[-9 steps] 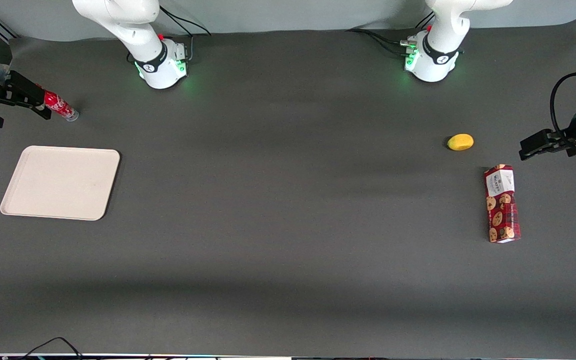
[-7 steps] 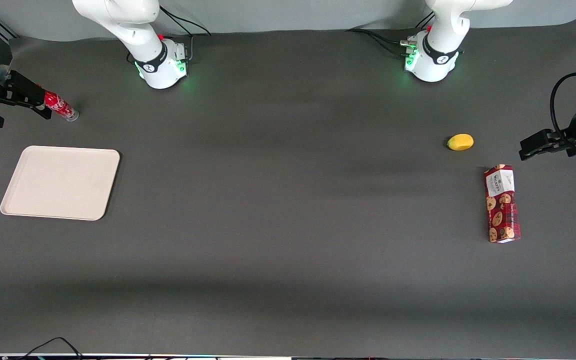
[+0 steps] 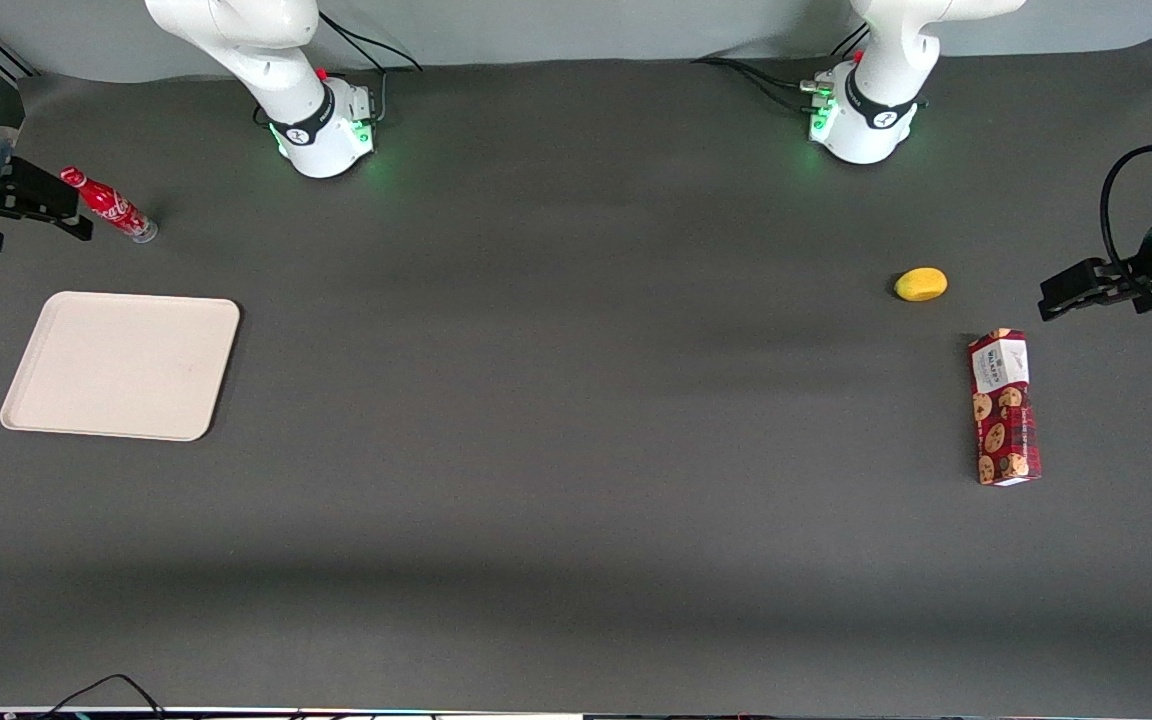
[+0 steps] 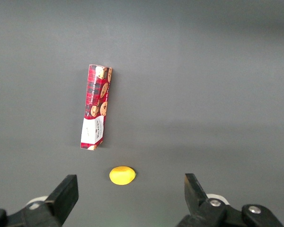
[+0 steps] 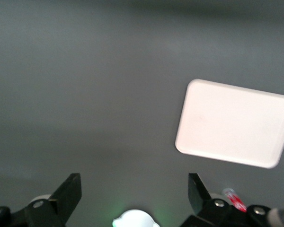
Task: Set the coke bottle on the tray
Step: 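Move the right gripper over the red Coca-Cola bottle and lower it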
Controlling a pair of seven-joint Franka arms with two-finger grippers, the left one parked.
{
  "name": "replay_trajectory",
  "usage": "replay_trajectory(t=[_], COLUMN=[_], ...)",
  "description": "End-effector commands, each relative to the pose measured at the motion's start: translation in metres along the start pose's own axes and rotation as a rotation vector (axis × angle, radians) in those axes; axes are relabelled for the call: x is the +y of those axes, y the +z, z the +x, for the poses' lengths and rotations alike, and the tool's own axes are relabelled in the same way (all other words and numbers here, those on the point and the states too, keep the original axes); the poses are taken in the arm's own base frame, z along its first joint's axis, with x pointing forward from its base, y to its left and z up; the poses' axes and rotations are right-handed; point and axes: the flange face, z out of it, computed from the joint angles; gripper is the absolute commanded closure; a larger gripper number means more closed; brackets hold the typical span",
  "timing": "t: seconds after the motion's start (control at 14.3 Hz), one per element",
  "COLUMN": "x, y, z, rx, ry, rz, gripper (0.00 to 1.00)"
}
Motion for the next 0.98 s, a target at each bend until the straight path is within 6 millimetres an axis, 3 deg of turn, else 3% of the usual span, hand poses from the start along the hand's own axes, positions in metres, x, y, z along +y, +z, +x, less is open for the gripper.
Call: replay_trajectory(t=[0.0, 0.14, 0.35, 0.49, 0.7, 0.77, 0.91], x=[0.062, 0.112, 0.175, 0.213, 0.253, 0.253, 0.258], y=[0.033, 0.073, 0.157, 0.208, 0.277, 0.297, 0.314], z=[-0.061, -0.111, -0.189, -0.217, -0.254, -0.262, -0.276], rx=[-0.075, -0.096, -0.050, -0.017, 0.039, 0.049, 0.055], ry=[-0.026, -0.054, -0.053, -0.094, -0.086, -0.080, -0.054], rz=[-0.026, -0.050, -0.024, -0.018, 0.005, 0.013, 0.020], gripper=[0.00, 0.00, 0.00, 0.00, 0.00, 0.00, 0.00])
